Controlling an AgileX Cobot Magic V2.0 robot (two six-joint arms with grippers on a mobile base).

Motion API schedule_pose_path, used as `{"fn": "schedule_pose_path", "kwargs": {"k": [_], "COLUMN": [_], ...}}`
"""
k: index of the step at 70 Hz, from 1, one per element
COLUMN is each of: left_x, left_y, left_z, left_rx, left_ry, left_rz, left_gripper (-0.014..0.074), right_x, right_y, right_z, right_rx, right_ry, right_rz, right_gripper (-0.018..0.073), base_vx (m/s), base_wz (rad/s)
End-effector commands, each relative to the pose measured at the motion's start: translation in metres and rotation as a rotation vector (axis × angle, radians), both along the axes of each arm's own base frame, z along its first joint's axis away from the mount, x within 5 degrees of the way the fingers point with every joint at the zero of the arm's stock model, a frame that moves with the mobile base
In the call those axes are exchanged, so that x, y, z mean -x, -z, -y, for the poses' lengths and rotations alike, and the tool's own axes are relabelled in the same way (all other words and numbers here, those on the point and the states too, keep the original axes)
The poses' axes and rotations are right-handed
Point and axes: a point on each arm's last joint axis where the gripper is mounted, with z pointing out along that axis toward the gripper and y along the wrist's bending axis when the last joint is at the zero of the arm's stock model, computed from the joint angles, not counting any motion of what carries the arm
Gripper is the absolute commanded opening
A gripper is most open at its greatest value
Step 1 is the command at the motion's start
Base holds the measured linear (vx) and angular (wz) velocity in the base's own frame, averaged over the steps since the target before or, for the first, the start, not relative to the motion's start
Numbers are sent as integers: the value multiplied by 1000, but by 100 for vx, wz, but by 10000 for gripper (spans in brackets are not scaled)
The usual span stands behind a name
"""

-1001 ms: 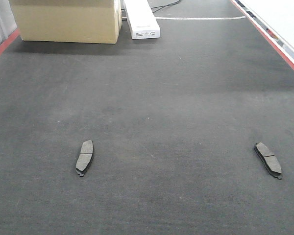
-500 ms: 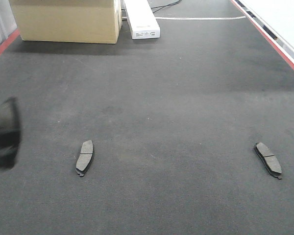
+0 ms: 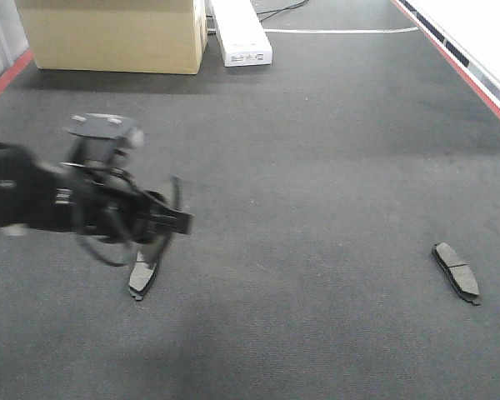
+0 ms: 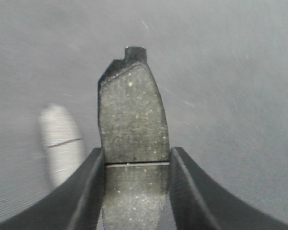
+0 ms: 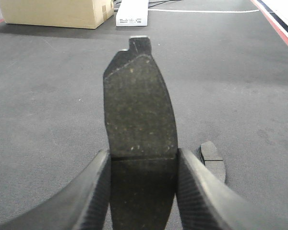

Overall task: Move and align brake pads A on conveyor
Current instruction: 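Lower the left gripper's brake pad onto the belt beside the nearer pad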

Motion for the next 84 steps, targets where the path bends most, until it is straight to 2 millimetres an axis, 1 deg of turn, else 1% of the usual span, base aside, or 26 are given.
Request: {"fn": "schedule_pose_path", "kwargs": {"k": [1,7,17,27,35,48,58,69,76,81,84], "left_x": [-14,-27,-45,-61,-71,-79,-79,-80,-81,-81,-80], "left_y": [-15,1,25,42,55,64,73,81,81,80,78], "left_z": [18,33,53,71,78,85,89,91,91,91,91], "left_rx": [84,85,83,96,98,84,83,92,96,96,90], "left_ry": [-18,-25,-38,-72,-105,-101,-104,-121,-122,-120,-115], "left_rz": [77,24,-50,-116,-174,-206,-226,-257,-249,-246,-245], "left_gripper": [12,15,18,23,29,76,162,318,421,471,486], "right_x": [-1,-1,-1,-1,-1,-1,-1,-1,-1,-1,-1], "right_y": [-17,-17,-17,-17,-17,-17,-17,-17,-17,-17,-17], "right_z": [-1,-1,-1,-1,-1,-1,-1,-1,-1,-1,-1], "right_rx": [-3,-3,-3,-3,-3,-3,-3,-3,-3,-3,-3], "right_ry": [-14,-14,-14,-14,-14,-14,-14,-14,-14,-14,-14], "right_rz": [115,115,115,115,115,115,115,115,115,115,115], "right_gripper": [3,3,3,3,3,3,3,3,3,3,3], "base_vx": [0,0,0,0,0,0,0,0,0,0,0], "base_wz": [0,0,0,0,0,0,0,0,0,0,0]}}
